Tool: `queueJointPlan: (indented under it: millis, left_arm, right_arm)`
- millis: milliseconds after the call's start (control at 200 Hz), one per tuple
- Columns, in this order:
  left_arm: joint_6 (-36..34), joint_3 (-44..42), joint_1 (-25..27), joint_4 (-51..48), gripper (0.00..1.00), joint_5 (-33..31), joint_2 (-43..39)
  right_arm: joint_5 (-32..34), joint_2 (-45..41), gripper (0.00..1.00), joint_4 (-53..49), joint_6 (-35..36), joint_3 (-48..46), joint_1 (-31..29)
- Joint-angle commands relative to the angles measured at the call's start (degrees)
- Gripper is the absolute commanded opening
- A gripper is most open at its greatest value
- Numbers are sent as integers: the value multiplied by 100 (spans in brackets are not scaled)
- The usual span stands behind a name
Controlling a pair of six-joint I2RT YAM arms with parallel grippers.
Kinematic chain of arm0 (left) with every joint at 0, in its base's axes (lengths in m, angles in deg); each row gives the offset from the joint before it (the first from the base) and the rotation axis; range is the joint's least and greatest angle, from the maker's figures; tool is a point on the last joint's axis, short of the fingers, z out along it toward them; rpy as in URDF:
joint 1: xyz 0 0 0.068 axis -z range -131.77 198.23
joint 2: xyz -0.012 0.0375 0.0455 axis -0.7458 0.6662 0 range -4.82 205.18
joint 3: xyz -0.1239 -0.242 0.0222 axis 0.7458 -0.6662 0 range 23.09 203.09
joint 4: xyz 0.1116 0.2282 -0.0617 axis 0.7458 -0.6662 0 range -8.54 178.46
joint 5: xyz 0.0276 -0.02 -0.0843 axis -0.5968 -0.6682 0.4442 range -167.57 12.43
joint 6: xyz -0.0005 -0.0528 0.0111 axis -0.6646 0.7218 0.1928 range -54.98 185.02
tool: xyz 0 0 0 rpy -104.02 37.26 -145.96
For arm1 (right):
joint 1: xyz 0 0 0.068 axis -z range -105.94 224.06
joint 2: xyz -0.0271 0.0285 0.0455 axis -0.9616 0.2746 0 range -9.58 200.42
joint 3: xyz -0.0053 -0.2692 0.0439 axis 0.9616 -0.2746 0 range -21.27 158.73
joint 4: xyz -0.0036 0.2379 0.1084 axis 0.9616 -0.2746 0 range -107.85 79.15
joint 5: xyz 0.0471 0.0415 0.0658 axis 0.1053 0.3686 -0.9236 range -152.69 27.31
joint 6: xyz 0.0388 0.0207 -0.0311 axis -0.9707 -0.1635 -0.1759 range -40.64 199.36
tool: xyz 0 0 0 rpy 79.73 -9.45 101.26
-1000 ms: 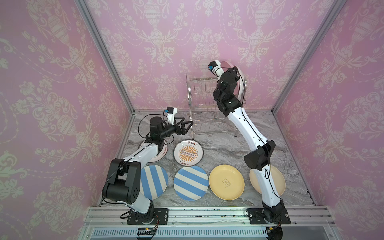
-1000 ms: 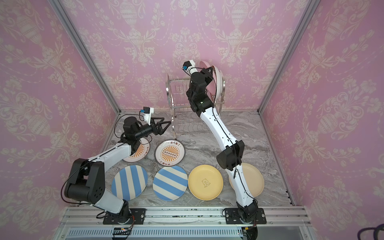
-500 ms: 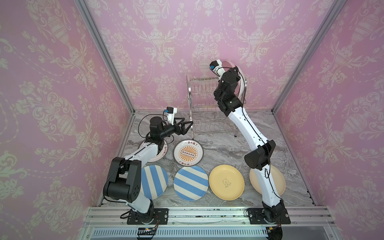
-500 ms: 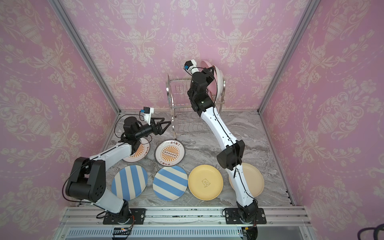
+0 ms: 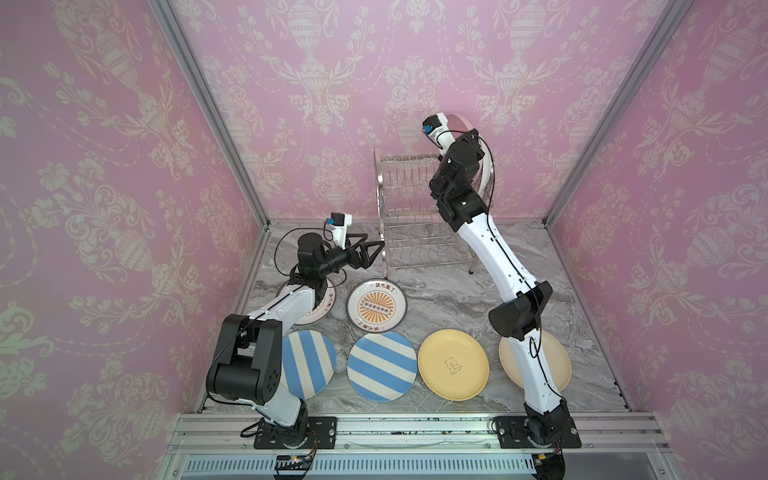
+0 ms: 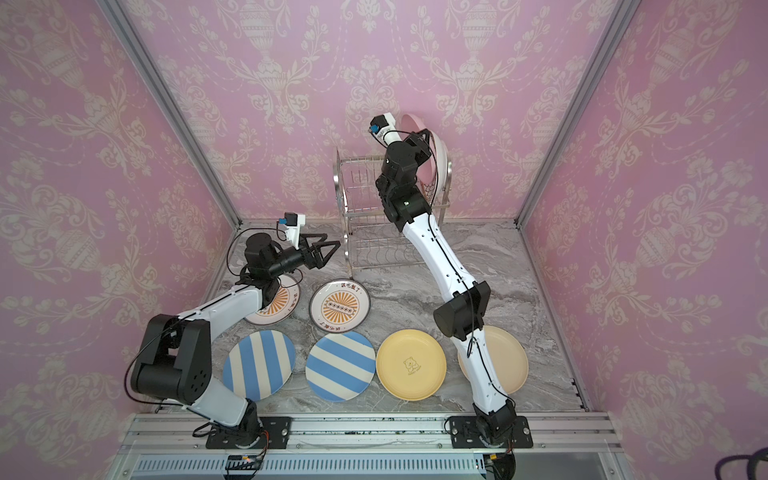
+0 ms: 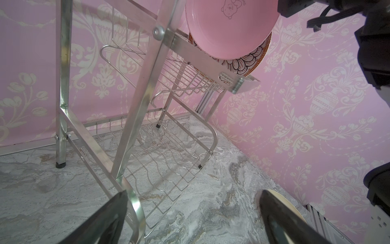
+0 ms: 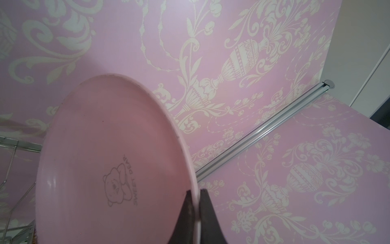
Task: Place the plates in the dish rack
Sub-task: 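Lower the pink plate into the rack slots beside the flower plate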
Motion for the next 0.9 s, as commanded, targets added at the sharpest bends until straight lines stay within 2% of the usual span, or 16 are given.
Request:
queueJointPlan:
  millis: [0,410,555,896]
  left_arm:
    - [126,71,-36,168,99,258,25]
    - [-11,143,-45,119,99,166,114]
    - [-447,336,-49,-283,99,18,271]
    - [-1316,1062,137,-847,99,-322,748]
  right_arm:
    - [92,23,0,393,-123,126,40]
    - [147,-71,0,60,-709,-331,37]
    - [195,-101,0,69,-738,-448,38]
    - [62,-491,0,-537,-1396,-708,36]
